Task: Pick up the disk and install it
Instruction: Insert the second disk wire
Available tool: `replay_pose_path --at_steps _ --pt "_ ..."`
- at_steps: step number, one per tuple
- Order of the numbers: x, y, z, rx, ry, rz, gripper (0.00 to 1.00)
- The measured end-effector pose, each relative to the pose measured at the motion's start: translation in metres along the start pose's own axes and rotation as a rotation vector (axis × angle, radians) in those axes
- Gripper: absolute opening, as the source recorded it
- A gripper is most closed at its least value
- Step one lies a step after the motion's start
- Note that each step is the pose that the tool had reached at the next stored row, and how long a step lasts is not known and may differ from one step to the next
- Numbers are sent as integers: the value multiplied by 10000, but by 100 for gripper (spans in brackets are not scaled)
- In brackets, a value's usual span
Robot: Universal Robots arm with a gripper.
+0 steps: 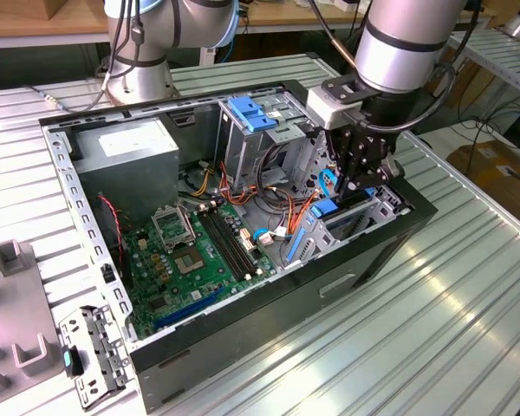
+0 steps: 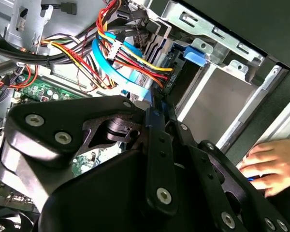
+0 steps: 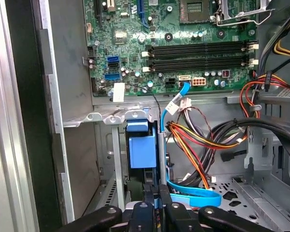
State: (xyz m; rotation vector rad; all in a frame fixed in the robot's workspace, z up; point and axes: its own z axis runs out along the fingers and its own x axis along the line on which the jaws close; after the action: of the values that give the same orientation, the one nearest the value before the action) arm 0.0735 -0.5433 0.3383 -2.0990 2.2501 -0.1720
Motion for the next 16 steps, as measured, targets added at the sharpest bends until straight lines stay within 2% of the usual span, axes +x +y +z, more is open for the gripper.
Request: replay_pose_path --at_steps 1,2,4,8,12,14,16 --pt "0 0 1 0 -5 0 16" --pt "-1 0 4 1 -11 0 24" --pt "1 -5 -36 0 -4 -1 24" --pt "1 -26 -212 0 0 -1 24" --pt "1 -27 -224 0 -2 0 22" --pt "1 -28 -228 0 -1 0 11" --pt "1 -28 -230 0 -2 0 11"
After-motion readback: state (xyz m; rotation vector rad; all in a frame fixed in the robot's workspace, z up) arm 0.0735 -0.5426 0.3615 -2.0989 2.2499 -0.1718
